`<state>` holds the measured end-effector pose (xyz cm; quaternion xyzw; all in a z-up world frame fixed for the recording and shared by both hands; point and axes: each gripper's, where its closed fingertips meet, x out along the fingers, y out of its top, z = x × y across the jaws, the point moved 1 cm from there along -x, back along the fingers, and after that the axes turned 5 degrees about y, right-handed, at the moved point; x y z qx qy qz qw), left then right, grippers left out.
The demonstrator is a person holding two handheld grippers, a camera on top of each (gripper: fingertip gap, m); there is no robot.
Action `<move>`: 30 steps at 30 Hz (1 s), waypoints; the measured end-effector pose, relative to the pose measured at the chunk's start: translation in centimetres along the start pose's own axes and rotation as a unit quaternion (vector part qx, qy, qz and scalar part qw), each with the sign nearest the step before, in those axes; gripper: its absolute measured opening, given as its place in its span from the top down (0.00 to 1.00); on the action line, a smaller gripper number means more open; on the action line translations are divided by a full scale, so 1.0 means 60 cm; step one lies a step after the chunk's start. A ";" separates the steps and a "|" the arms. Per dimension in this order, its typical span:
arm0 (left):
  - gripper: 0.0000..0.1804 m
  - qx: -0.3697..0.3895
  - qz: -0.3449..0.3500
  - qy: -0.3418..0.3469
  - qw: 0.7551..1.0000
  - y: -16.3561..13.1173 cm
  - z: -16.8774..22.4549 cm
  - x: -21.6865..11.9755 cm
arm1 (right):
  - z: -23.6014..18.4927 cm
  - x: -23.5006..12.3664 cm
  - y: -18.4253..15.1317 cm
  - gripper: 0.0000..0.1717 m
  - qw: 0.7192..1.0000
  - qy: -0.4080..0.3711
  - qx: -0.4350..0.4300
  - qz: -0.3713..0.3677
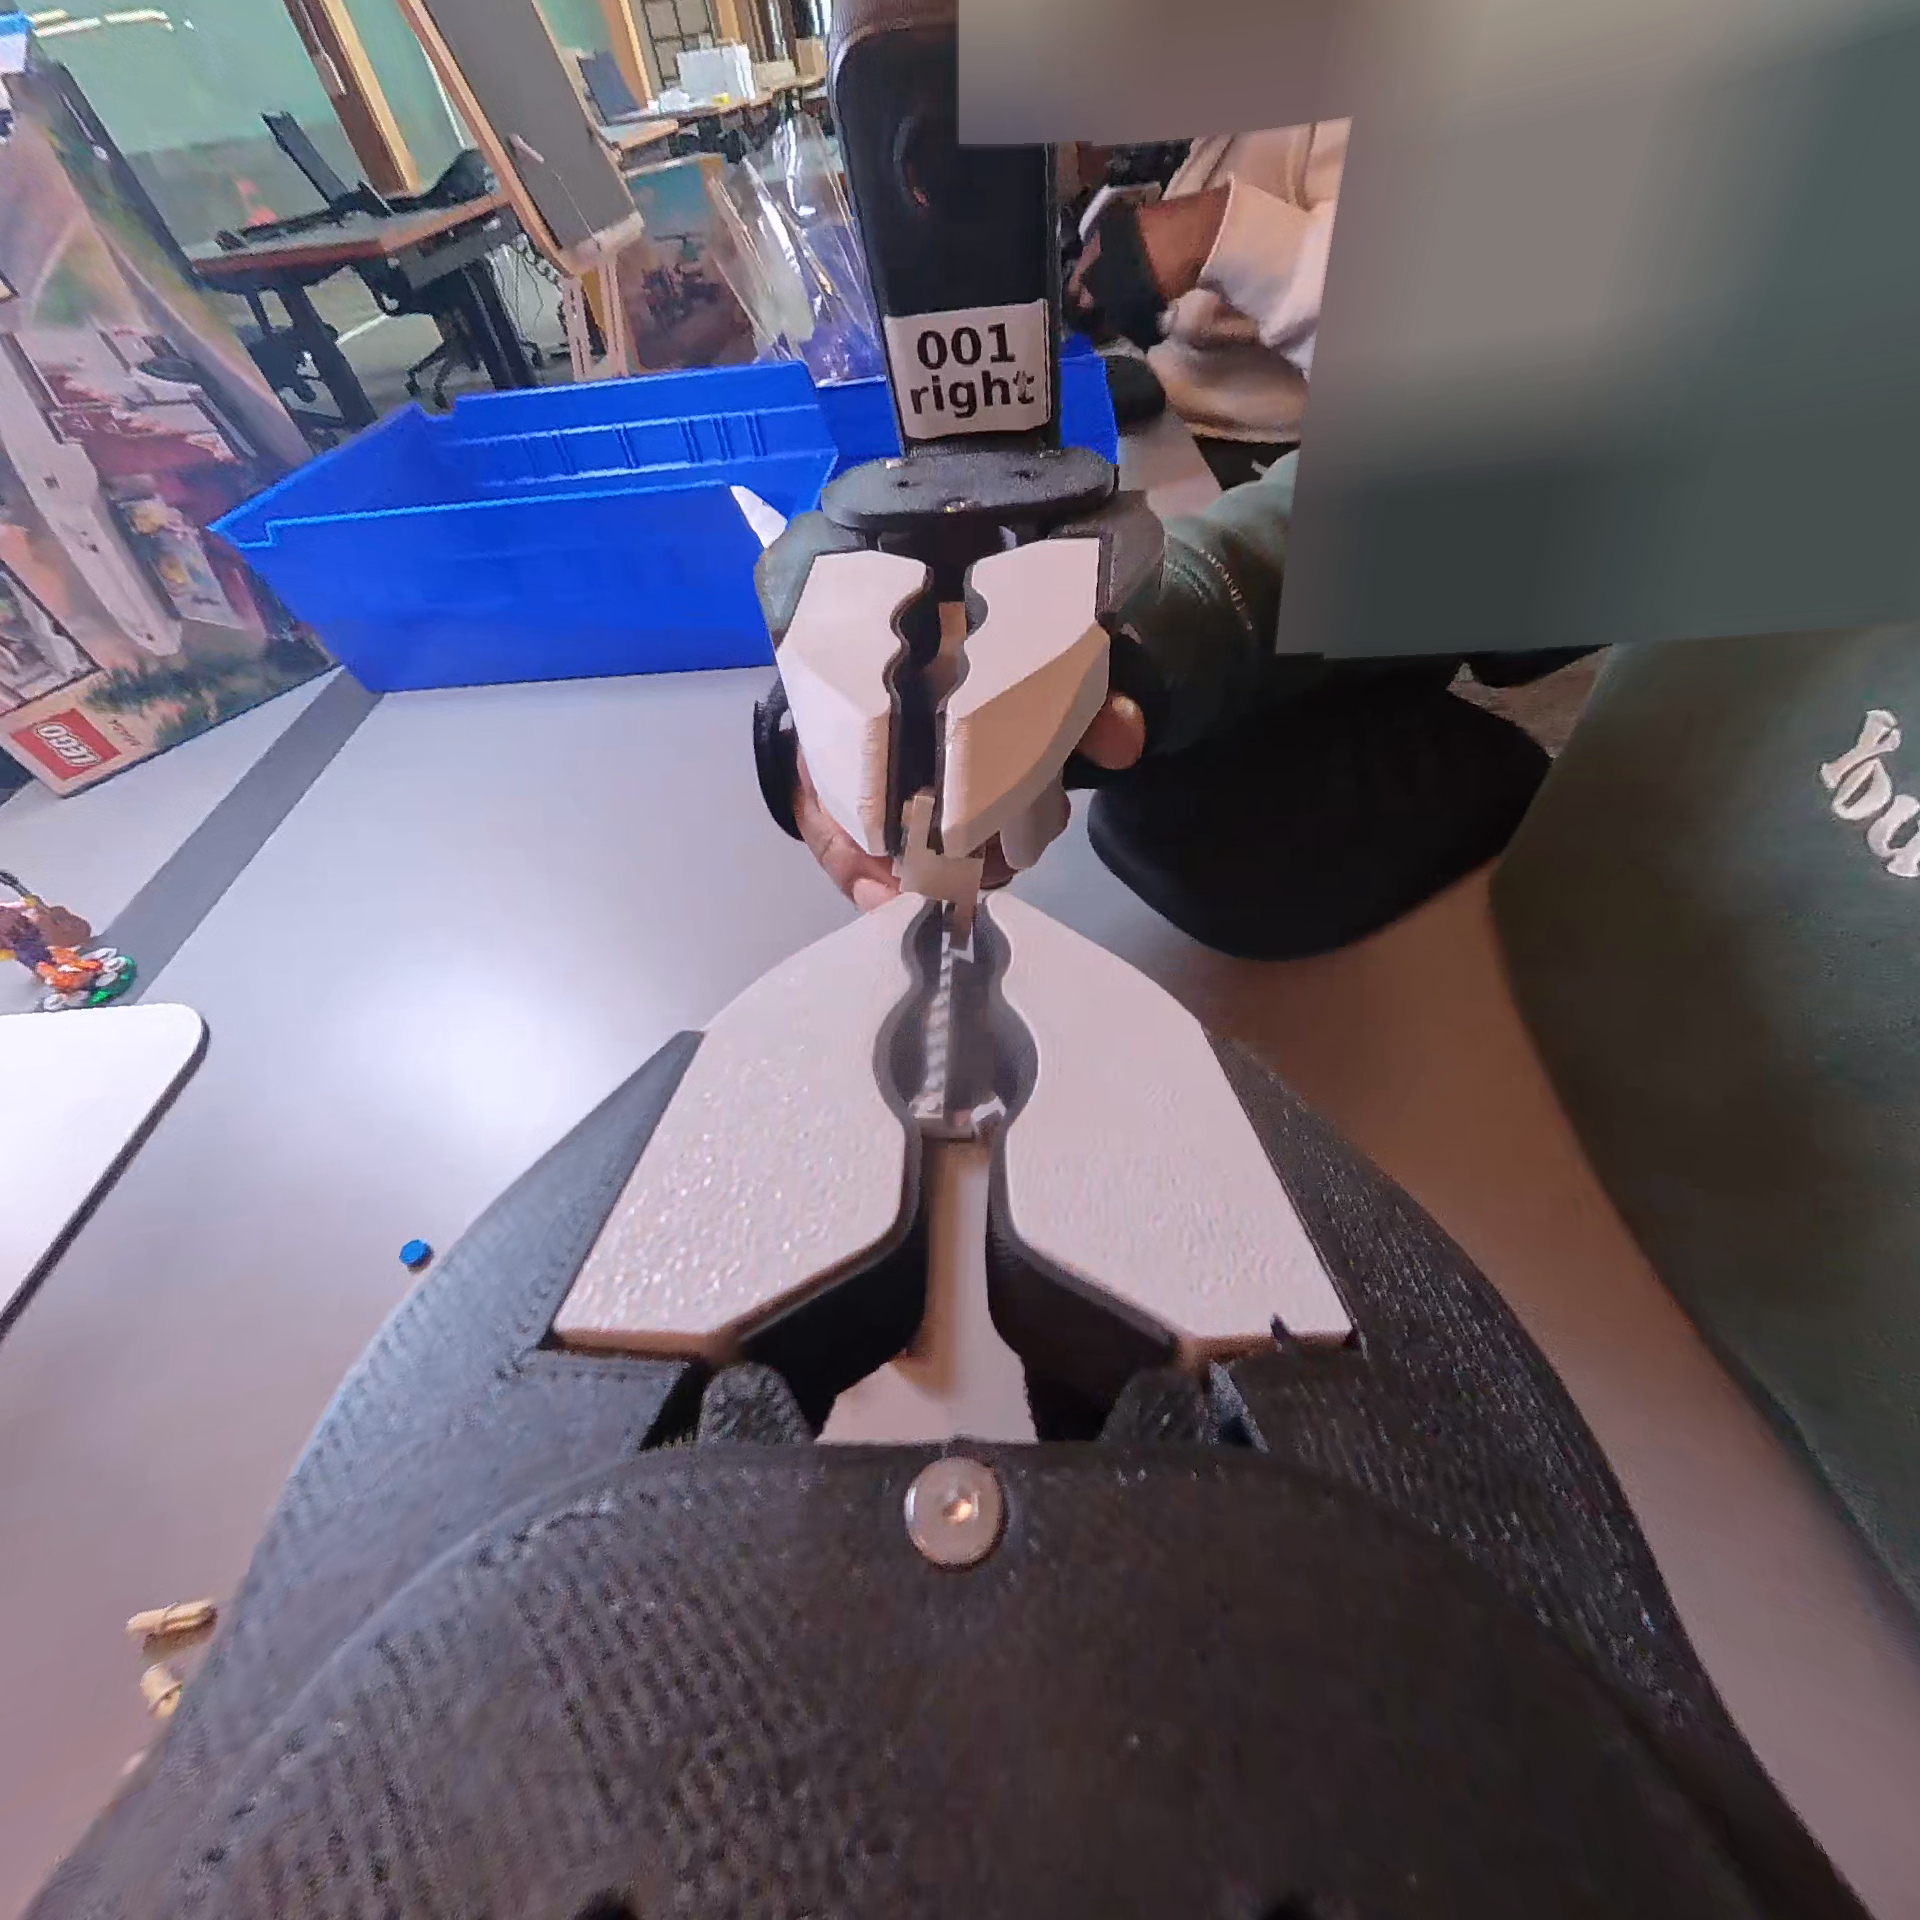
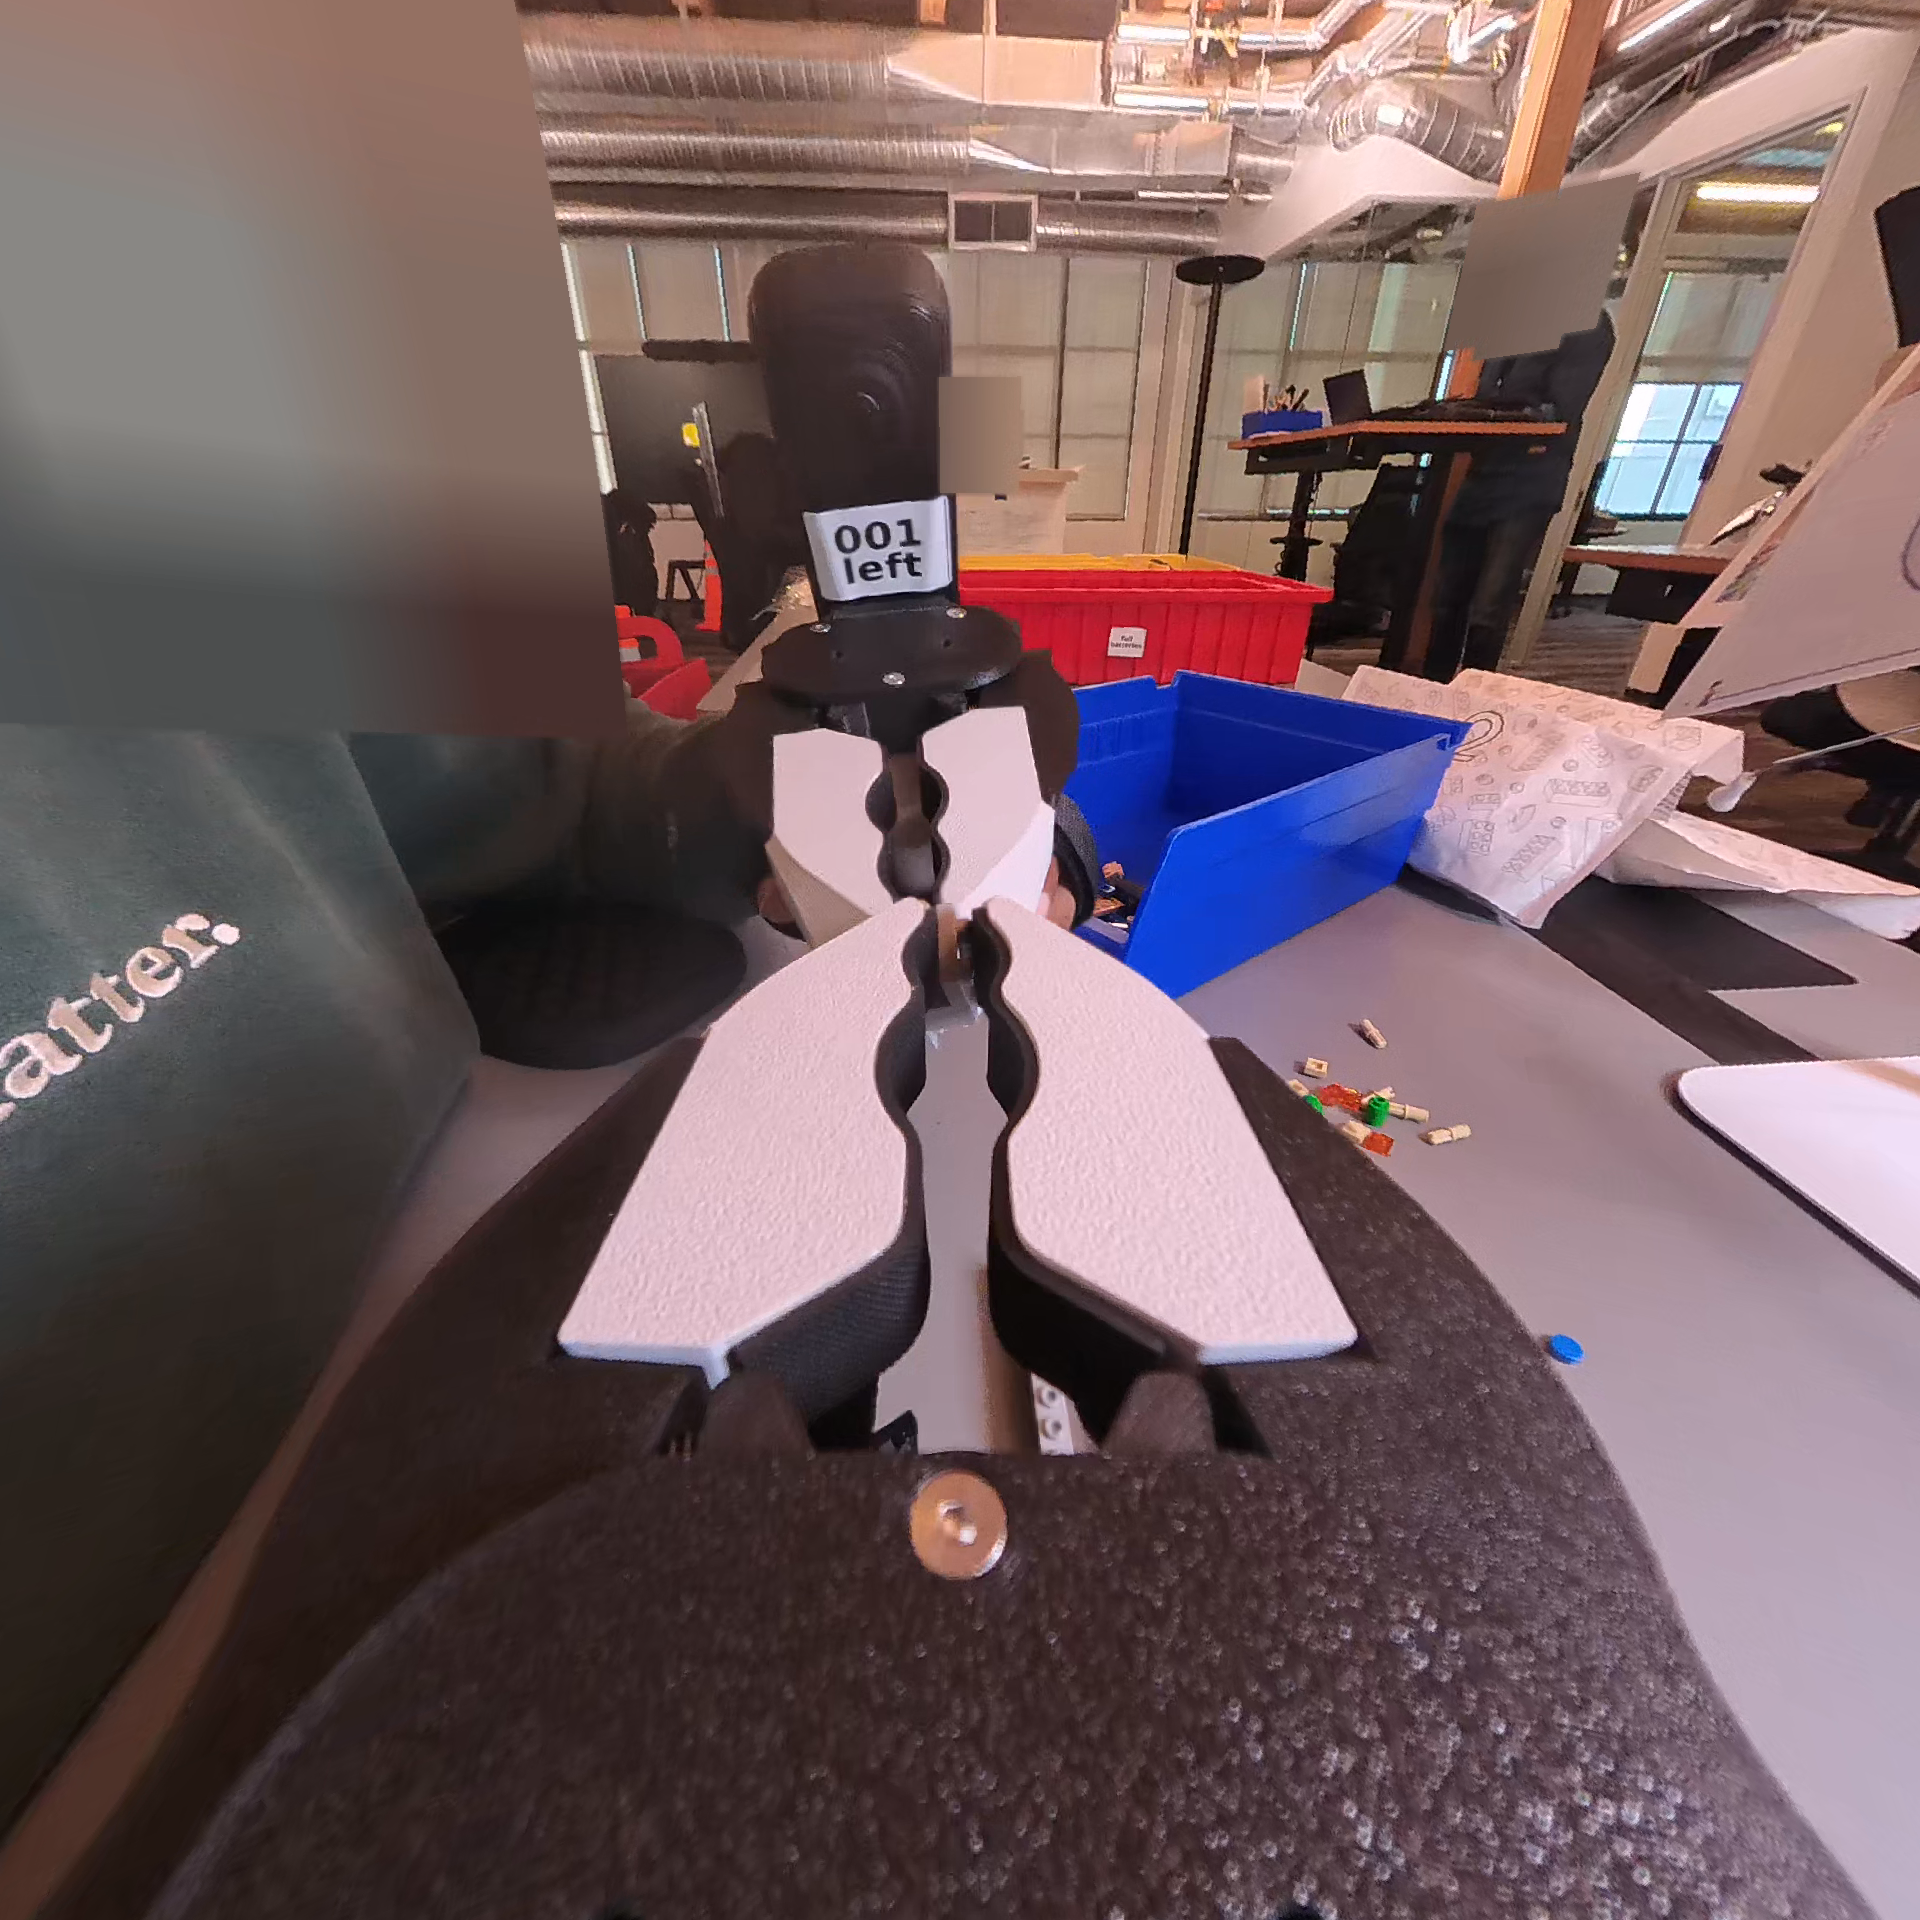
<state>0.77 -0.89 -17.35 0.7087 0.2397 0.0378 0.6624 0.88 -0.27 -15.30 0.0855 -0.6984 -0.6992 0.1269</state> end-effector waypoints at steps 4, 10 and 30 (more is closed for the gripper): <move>0.97 0.036 -0.094 0.016 0.995 -0.014 -0.028 -0.046 | 0.020 -0.016 -0.010 0.91 0.998 -0.022 -0.016 -0.061; 0.97 0.093 -0.434 0.166 0.881 -0.133 -0.142 -0.258 | -0.010 -0.069 -0.135 0.86 0.933 0.078 -0.018 -0.352; 0.81 0.047 -0.182 -0.047 0.981 -0.074 -0.028 -0.108 | -0.072 -0.006 -0.073 0.91 0.955 0.109 -0.171 -0.215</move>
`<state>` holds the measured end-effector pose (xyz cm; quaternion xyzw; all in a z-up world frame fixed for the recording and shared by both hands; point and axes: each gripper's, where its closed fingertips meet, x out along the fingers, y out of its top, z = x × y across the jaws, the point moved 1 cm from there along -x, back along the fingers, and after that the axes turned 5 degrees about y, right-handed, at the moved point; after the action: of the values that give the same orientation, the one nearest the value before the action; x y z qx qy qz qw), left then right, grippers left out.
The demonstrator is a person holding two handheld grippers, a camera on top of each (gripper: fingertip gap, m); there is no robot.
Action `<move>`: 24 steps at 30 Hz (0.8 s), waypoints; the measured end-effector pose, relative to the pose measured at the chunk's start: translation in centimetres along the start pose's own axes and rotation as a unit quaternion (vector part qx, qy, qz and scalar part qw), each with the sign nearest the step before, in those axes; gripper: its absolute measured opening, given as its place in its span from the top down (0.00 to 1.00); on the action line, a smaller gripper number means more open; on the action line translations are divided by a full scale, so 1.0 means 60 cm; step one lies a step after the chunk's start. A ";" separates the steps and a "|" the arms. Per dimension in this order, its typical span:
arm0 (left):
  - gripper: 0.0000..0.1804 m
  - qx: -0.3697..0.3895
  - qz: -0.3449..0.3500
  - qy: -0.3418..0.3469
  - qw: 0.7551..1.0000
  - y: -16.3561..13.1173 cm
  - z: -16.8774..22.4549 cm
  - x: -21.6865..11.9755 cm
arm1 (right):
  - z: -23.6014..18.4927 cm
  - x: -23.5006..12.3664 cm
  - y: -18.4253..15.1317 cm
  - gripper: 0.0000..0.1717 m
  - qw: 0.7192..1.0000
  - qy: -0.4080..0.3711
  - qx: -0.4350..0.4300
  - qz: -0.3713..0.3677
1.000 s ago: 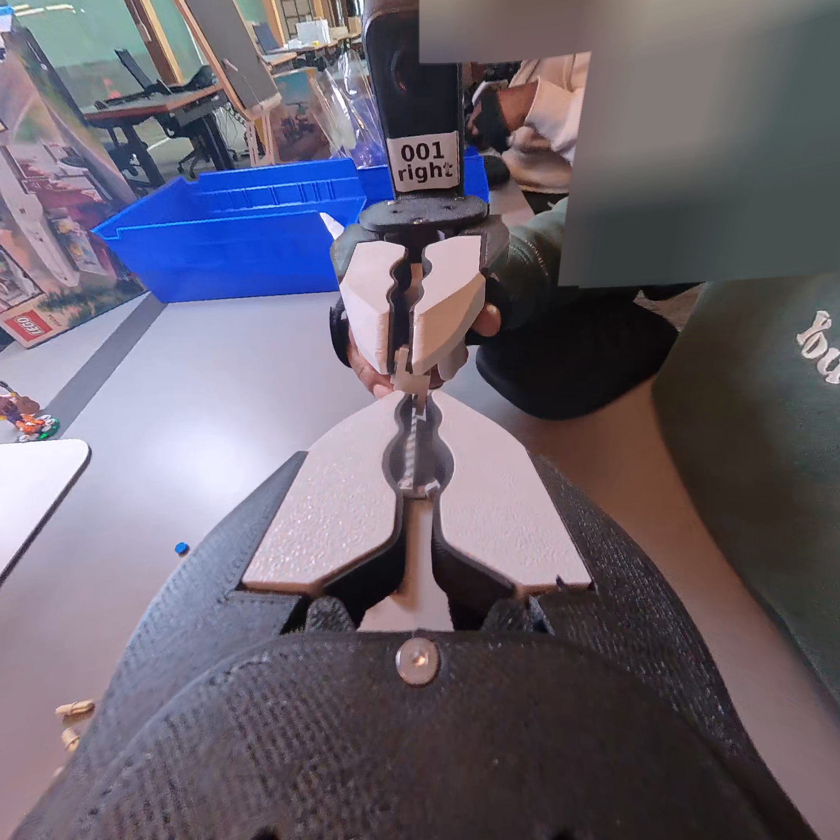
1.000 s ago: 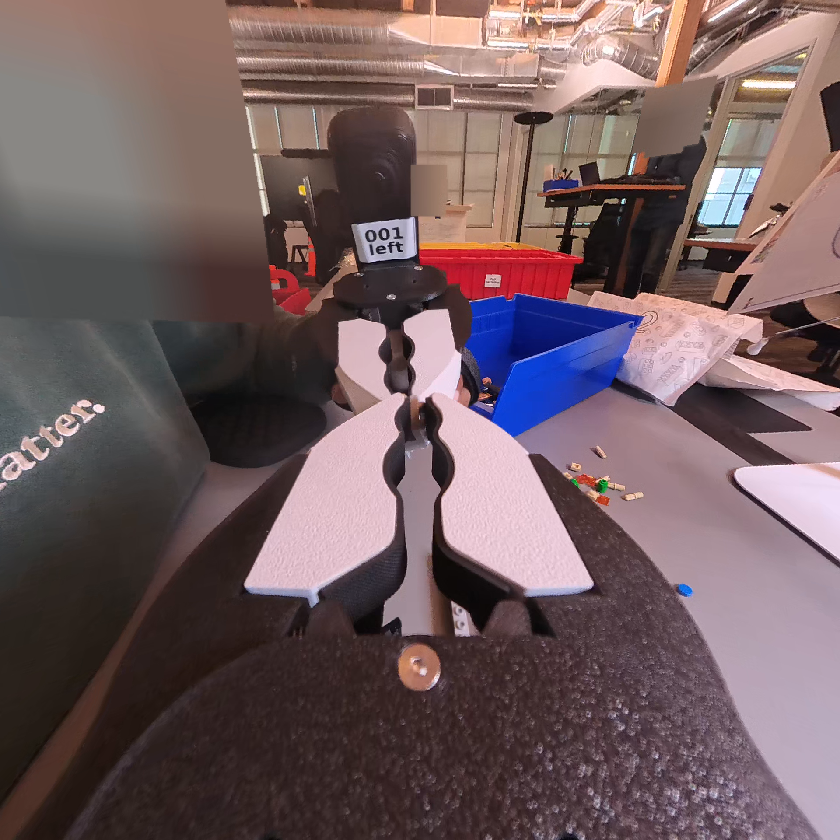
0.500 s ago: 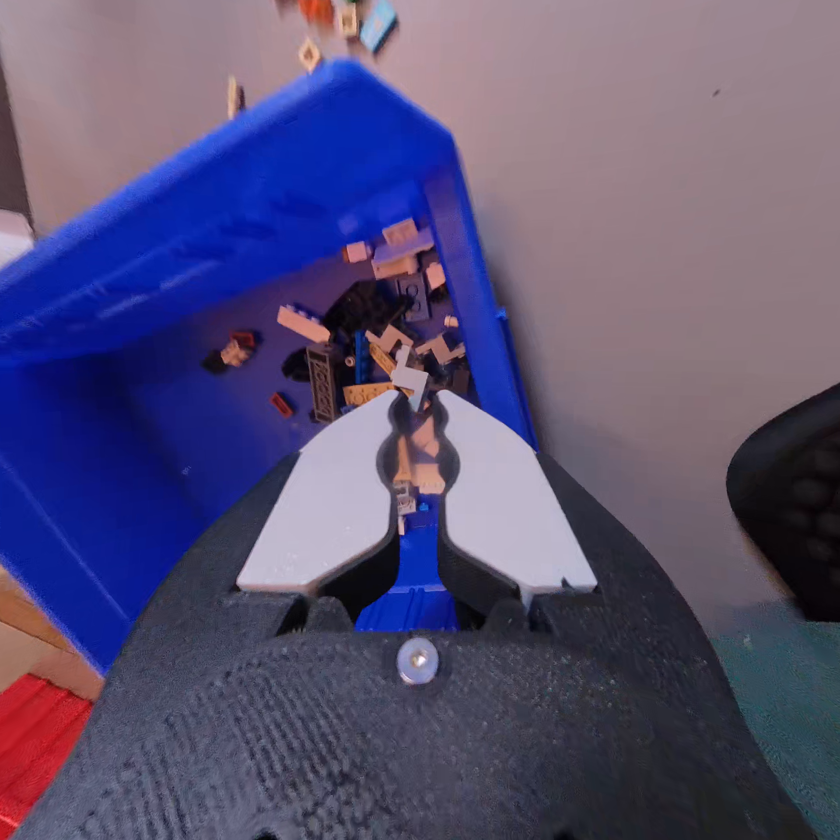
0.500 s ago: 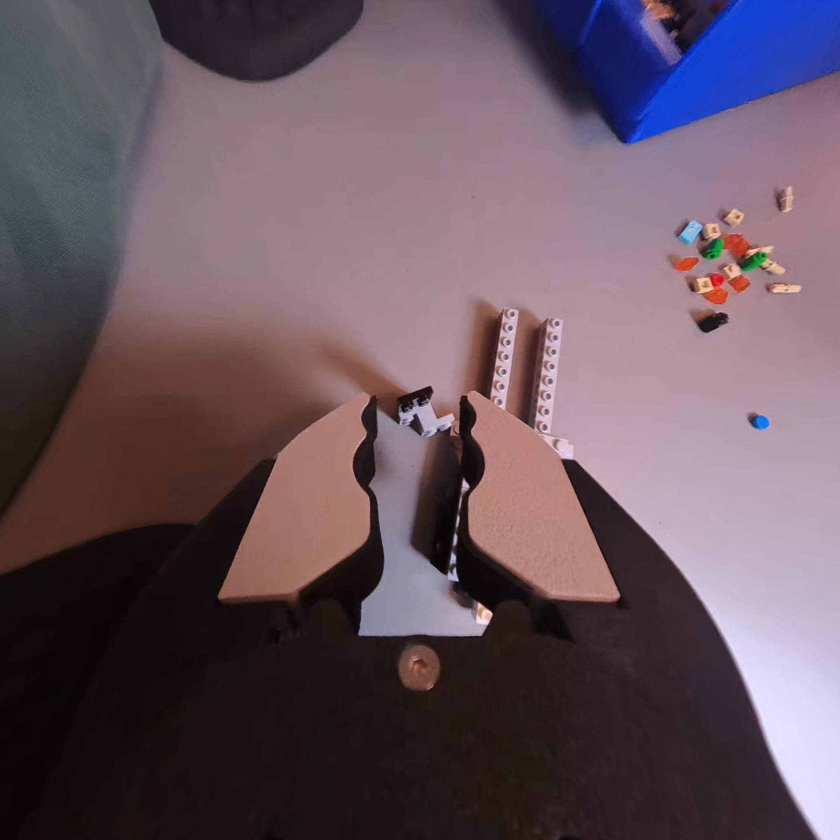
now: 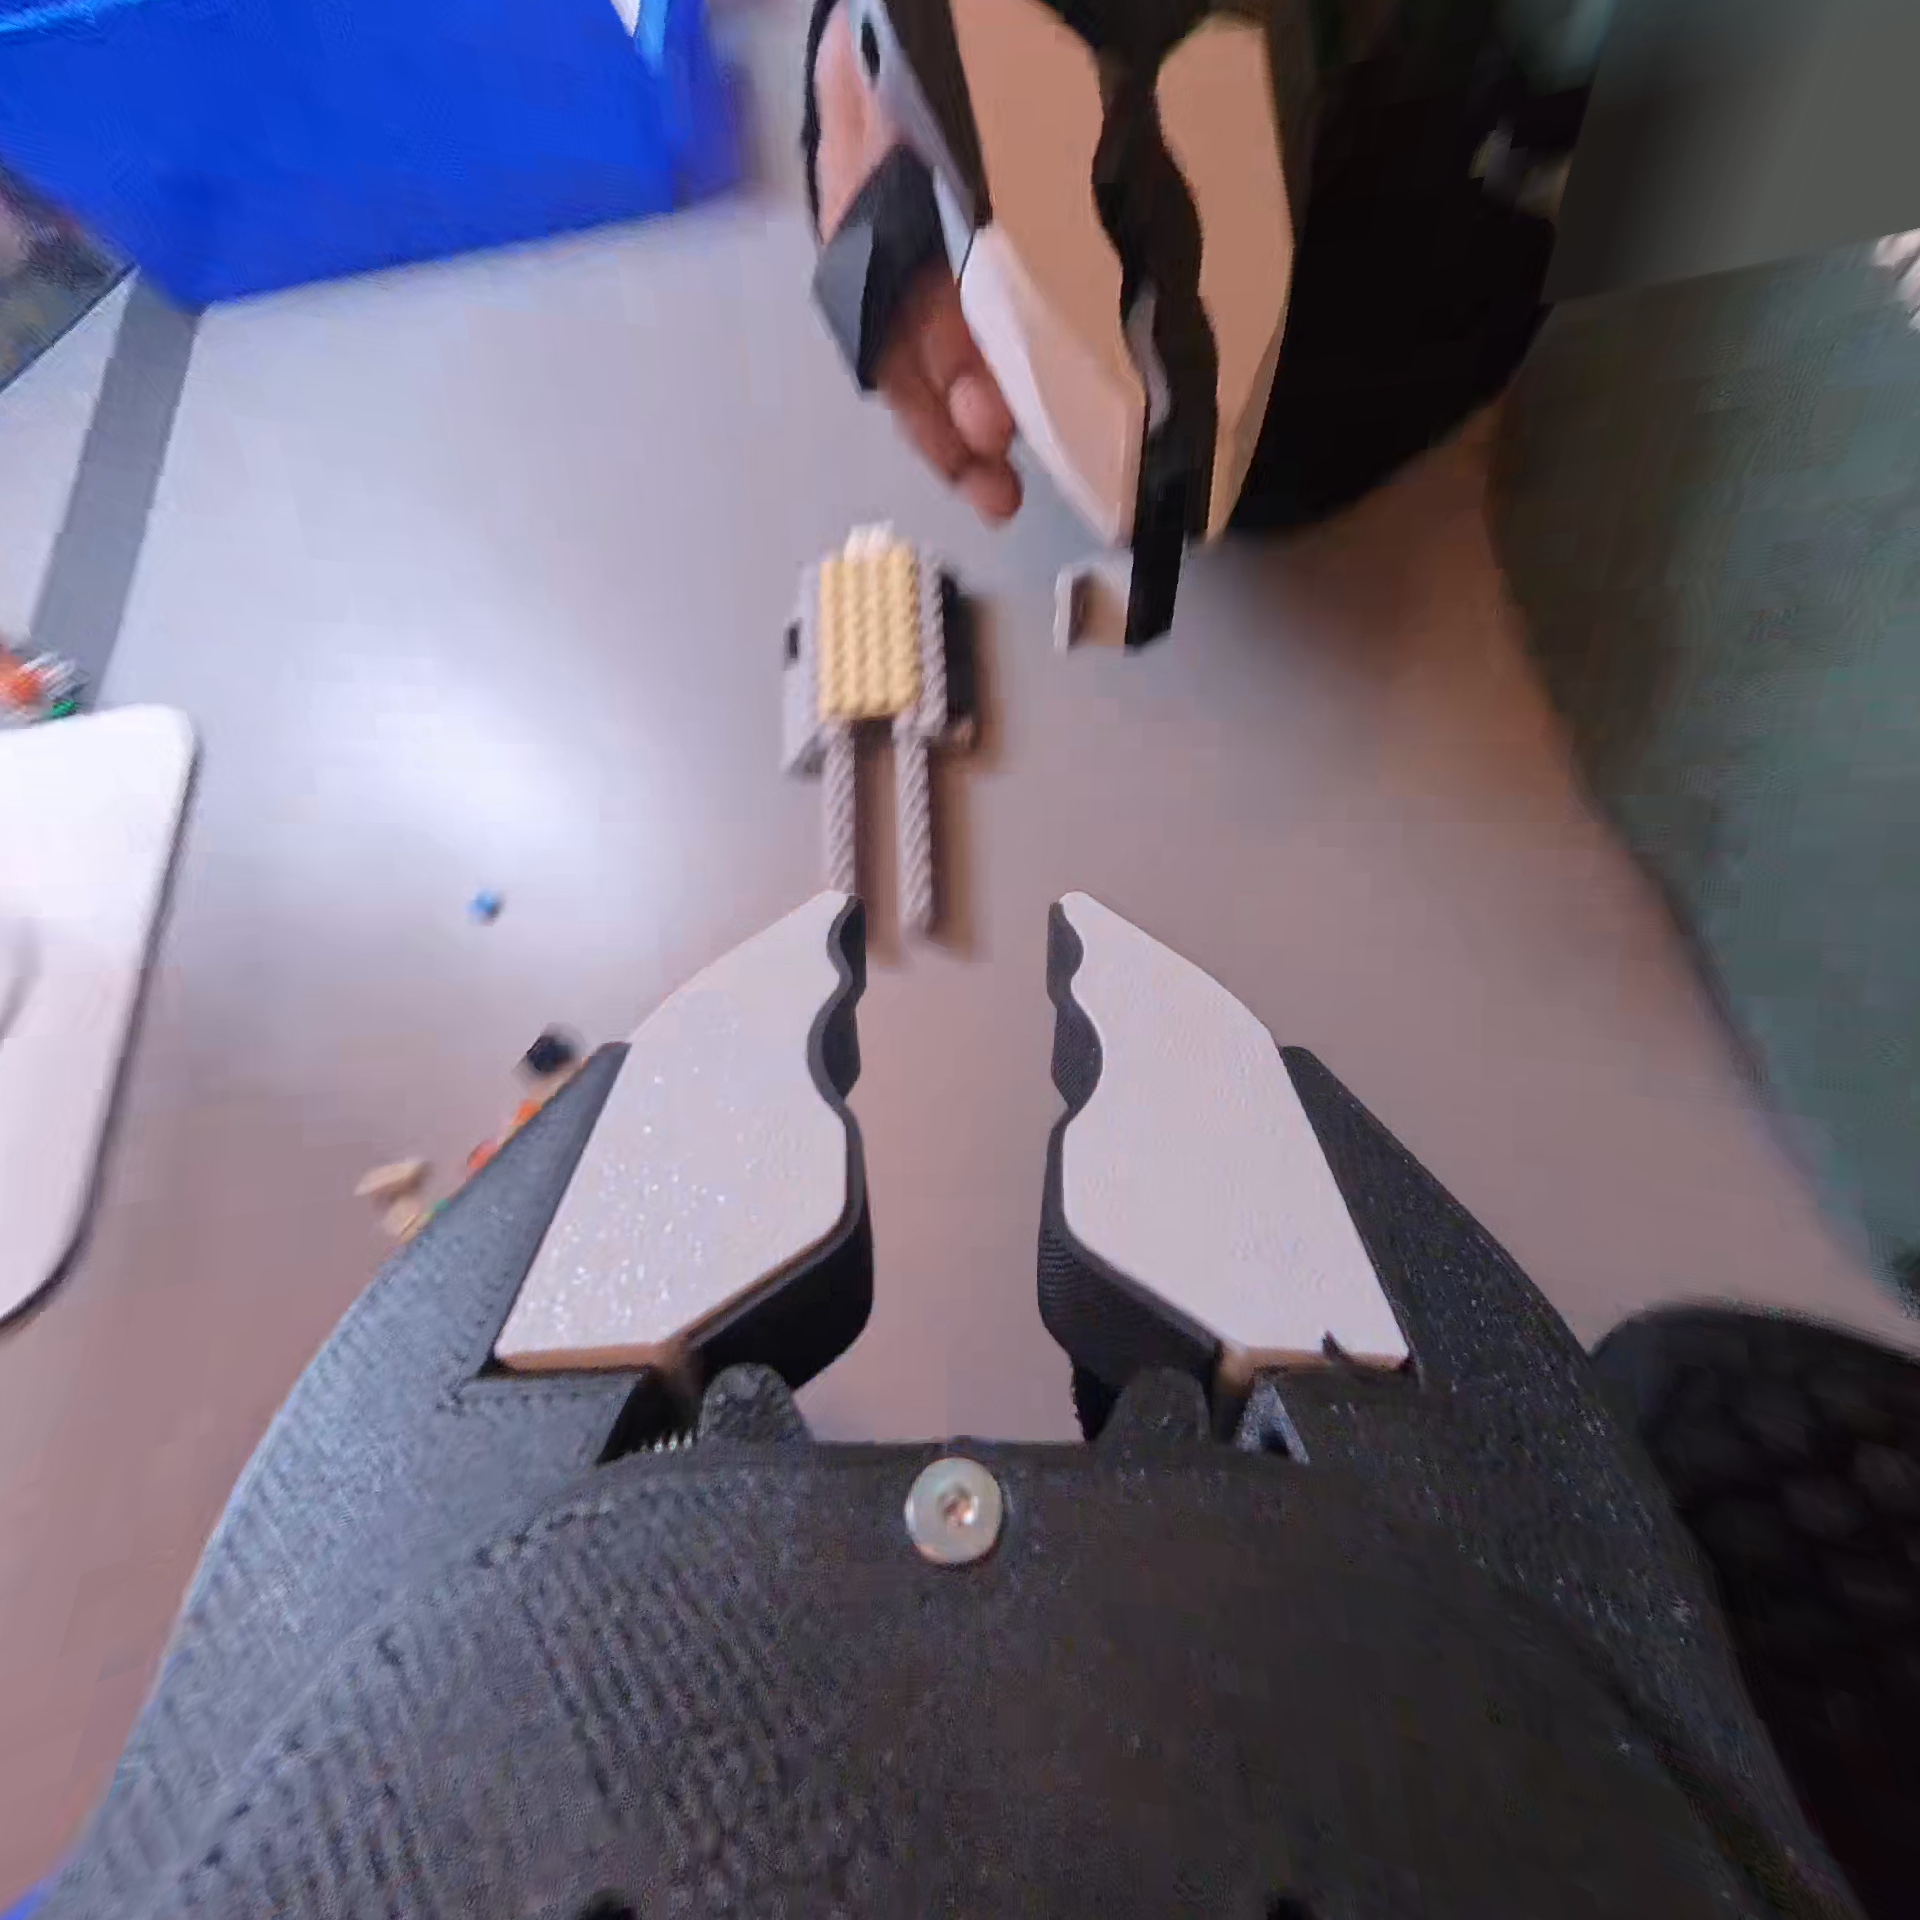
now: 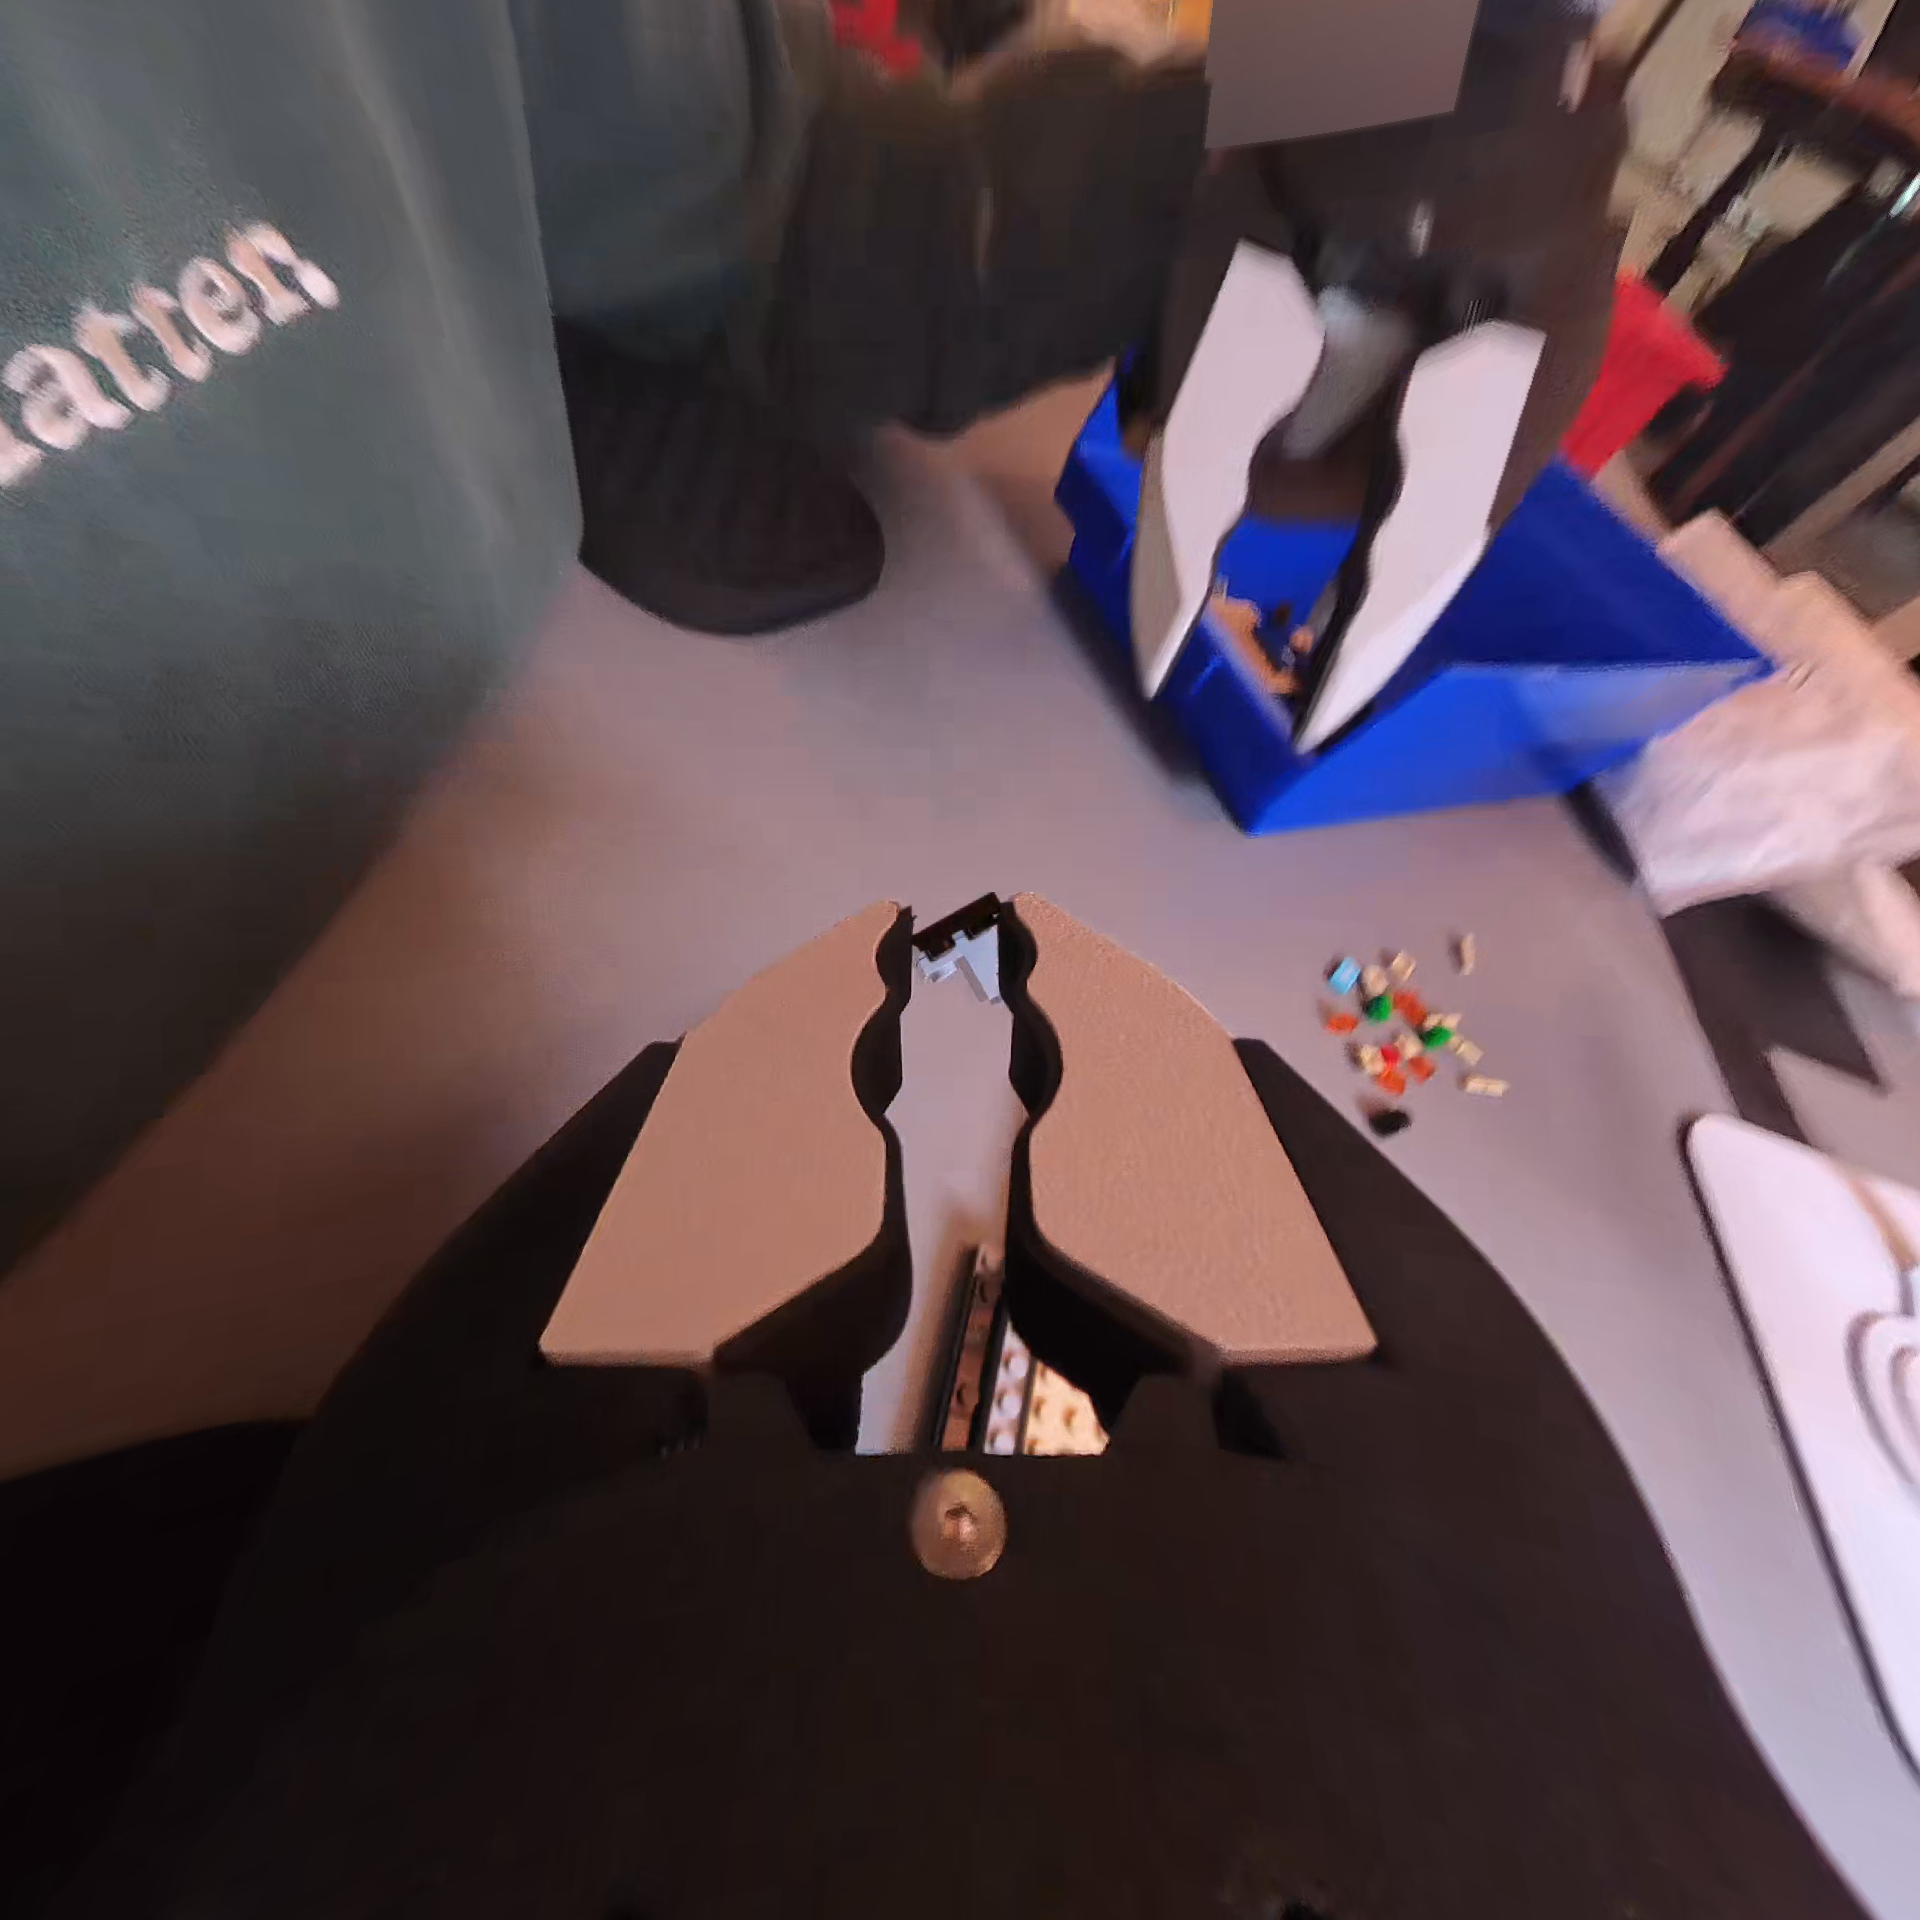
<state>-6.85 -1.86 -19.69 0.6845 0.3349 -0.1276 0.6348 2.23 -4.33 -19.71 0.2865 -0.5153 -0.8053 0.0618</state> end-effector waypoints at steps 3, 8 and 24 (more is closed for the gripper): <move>0.82 -0.055 0.071 -0.090 0.992 0.032 0.036 0.059 | -0.014 0.001 0.025 0.91 0.999 0.004 -0.030 0.024; 0.87 -0.088 0.122 -0.204 0.967 0.055 0.094 0.086 | -0.035 0.010 0.030 0.91 0.998 0.039 -0.032 0.037; 0.97 -0.149 0.166 -0.178 0.958 0.065 0.059 0.087 | -0.002 0.001 0.019 0.91 0.994 0.024 0.072 0.074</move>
<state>0.30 -3.56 -20.35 0.5941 0.1135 -0.0889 0.7913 2.04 -4.96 -18.75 0.2707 -0.5900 -0.7522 0.1132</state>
